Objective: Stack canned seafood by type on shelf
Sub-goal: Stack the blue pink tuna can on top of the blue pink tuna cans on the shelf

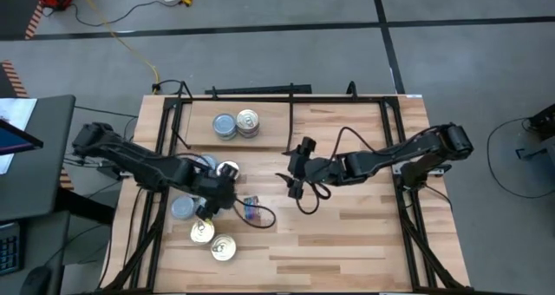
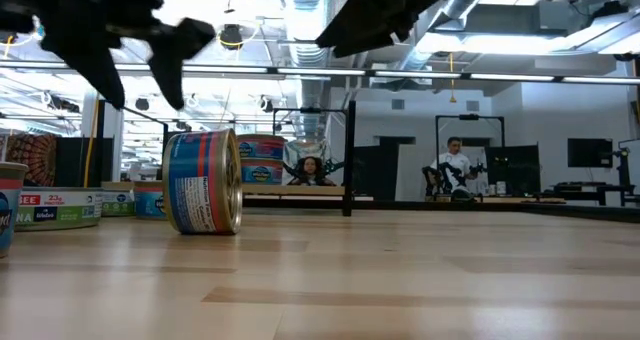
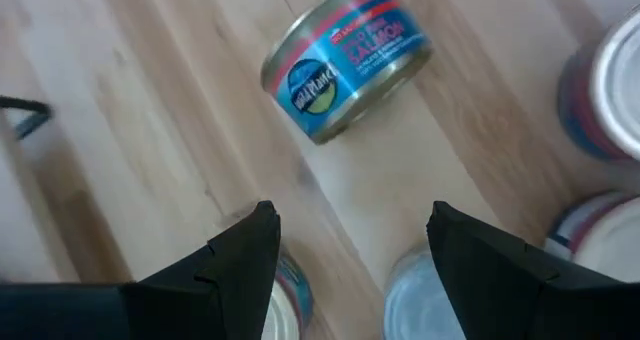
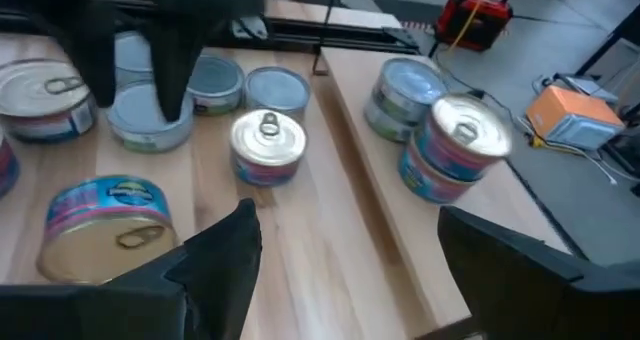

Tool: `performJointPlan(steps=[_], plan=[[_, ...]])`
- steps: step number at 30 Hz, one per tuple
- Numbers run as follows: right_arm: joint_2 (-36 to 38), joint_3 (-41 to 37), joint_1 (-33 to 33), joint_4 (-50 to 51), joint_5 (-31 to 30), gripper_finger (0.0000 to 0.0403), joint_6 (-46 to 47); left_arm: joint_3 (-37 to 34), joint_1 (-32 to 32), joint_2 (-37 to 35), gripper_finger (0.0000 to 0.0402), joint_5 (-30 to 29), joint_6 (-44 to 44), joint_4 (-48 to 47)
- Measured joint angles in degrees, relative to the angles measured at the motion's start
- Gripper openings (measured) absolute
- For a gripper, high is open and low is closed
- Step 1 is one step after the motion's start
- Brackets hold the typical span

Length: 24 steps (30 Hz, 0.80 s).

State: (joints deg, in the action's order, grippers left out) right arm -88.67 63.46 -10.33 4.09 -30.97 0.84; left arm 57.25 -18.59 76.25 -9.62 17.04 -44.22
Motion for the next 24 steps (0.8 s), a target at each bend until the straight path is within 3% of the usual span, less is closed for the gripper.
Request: performJointPlan(steps=[10, 18, 24], plan=[[5.7, 0.0, -2.0, 2.0, -0.4, 0.0331, 1.5, 11.7, -1.3, 13.2, 0.0242, 0.1, 13.0, -3.3], [5.7, 0.0, -5.9, 8.7, -8.1, 0.0331, 1.6, 15.7, -4.2, 18.2, 0.0244, -3.4, 12.8, -2.8], [7.2, 0.0, -6.0, 9.9, -8.4, 0.0331, 1.2, 20.4, -6.0, 24.0, 0.0271, -7.2, 13.2, -6.6]])
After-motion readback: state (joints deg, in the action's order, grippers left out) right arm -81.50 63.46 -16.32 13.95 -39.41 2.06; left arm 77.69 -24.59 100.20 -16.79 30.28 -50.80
